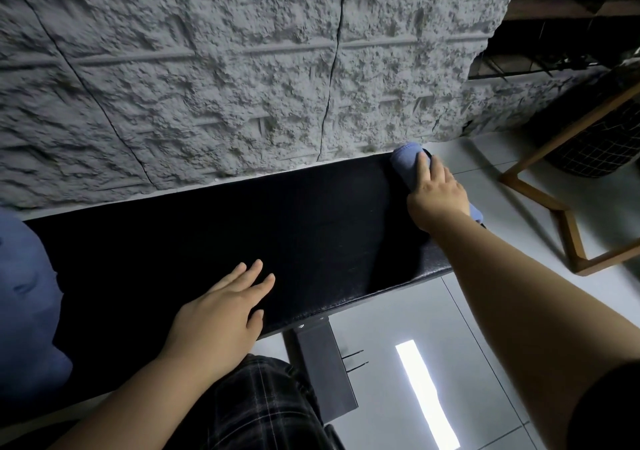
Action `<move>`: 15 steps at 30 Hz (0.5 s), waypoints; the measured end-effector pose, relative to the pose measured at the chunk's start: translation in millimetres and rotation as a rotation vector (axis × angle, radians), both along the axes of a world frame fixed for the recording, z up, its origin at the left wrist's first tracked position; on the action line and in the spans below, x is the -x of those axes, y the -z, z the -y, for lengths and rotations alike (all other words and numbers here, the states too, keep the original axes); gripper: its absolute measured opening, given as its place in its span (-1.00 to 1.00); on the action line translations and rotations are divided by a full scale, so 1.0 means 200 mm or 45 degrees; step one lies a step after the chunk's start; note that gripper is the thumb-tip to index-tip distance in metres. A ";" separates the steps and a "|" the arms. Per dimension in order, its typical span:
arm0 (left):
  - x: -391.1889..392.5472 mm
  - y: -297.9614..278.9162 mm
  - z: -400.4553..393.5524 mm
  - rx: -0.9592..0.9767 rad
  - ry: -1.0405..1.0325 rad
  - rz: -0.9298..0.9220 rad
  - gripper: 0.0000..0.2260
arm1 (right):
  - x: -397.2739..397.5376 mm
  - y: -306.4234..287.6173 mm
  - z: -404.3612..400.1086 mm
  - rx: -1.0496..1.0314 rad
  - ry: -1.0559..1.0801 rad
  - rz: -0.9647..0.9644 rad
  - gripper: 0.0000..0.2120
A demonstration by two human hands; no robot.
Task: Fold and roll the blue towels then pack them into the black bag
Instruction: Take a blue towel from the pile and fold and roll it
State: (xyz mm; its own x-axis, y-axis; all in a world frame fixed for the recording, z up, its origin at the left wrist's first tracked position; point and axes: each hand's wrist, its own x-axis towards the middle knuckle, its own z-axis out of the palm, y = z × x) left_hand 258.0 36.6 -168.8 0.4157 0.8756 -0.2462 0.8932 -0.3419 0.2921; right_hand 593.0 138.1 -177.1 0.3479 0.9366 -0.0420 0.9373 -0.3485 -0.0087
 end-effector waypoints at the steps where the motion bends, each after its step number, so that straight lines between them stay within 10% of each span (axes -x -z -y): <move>1: 0.00 0.00 0.00 -0.014 0.000 -0.006 -0.56 | -0.01 0.01 -0.01 0.014 0.000 0.008 -0.38; 15: -0.01 -0.02 0.02 -0.007 0.011 -0.050 -0.56 | -0.03 -0.01 -0.04 0.176 0.054 0.074 -0.33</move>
